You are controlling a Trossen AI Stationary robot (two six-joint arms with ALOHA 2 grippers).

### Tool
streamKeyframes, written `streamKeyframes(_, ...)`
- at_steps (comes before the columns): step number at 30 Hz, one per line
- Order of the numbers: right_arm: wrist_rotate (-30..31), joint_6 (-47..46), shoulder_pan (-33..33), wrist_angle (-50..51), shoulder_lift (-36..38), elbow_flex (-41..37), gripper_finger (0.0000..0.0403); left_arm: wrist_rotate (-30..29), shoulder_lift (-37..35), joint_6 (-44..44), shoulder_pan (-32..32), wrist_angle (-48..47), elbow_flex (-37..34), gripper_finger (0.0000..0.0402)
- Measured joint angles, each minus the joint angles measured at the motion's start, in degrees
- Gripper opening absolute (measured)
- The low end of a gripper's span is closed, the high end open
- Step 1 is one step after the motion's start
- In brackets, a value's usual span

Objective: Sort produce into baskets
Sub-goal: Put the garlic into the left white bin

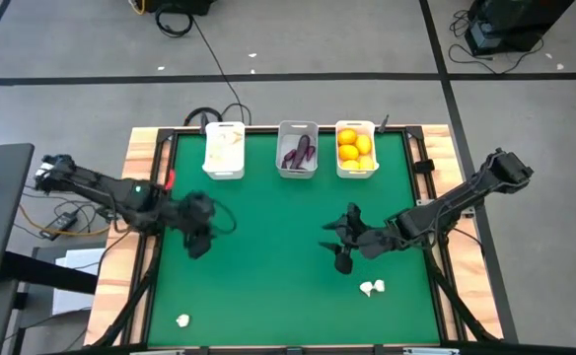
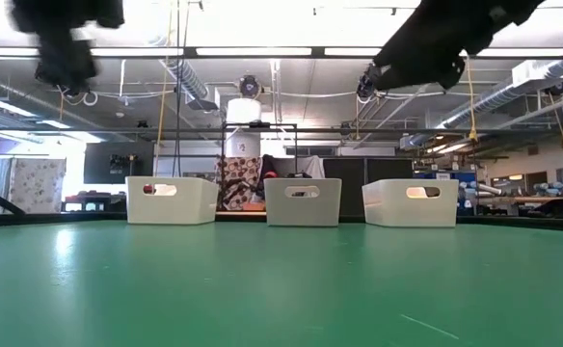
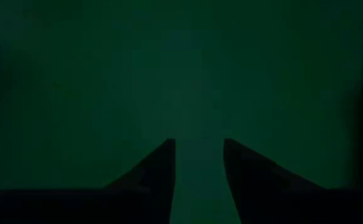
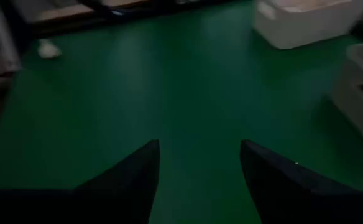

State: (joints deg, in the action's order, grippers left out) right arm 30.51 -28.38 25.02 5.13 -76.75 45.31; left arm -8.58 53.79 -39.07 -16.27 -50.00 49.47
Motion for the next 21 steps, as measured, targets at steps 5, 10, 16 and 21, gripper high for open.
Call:
streamKeyframes(5, 3.95, -0.98, -0.37, -4.23, 0.0, -3.81, 0.0233, 11.82, 4.25, -14.17, -11.02, -0.96, 0.0, 0.014)
streamKeyframes(10, 2.61, -2.84, -1.45, -9.45, -0.02, -7.88, 0.0233, 14.3, 12.61, -25.73, -21.49, 4.62, 0.0, 0.014)
streamKeyframes(16, 2.44, -2.95, -2.73, -12.43, -0.02, -11.62, 0.0233, 15.56, 23.0, -36.88, -29.25, 11.95, 0.0, 0.0142)
streamKeyframes(21, 2.14, -3.01, -3.13, -17.74, -0.02, -15.08, 0.0233, 19.67, 28.75, -44.3, -32.94, 18.64, 0.0, 0.0156)
